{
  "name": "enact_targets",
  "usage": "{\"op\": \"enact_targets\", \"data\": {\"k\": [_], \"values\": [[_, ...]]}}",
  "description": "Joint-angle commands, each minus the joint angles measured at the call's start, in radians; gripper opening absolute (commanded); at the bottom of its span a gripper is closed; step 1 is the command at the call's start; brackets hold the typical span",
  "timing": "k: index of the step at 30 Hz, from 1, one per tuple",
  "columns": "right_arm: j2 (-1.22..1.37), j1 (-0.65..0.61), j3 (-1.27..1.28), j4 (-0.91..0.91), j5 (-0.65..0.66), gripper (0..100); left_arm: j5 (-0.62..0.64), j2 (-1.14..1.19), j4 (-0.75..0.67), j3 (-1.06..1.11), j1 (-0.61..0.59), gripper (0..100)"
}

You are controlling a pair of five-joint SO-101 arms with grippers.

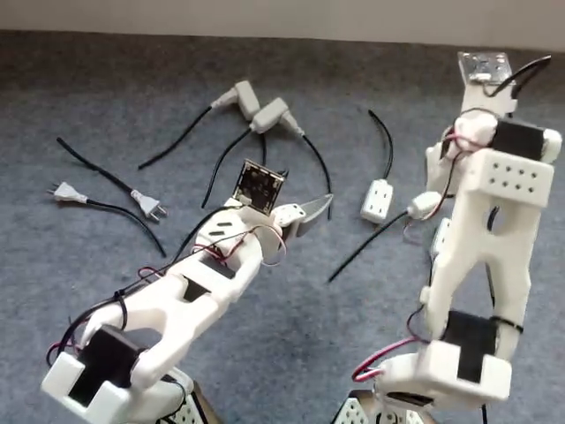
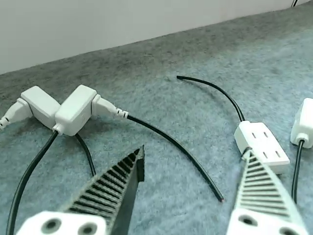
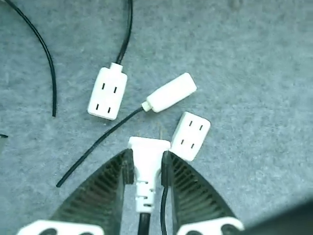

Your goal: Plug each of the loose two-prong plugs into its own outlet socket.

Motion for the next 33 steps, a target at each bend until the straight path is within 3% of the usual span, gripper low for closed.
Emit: {"op": "enact_targets", "data": {"k": [1,11,23,29,33], "values": [[0.087,0.056,-0.237,0.117,0.081,0.9,-0.002,0.015,-0.015,-0.038,-0.010,29],[0.272,0.234,-0.306,0.114,0.175,0.9,-0.002,0.085,-0.011,-0.081,-0.010,29],[0.424,0.219,-0.305,0.117,0.169,0.9,-0.003,0.160,-0.011,-0.133,-0.013,29],[0.424,0.171,-0.291,0.117,-0.049,0.9,-0.003,0.162,-0.009,-0.133,-0.010,29],[0.427,0.134,-0.166,0.111,-0.051,0.9,-0.003,0.162,-0.009,-0.133,-0.010,29]]}}
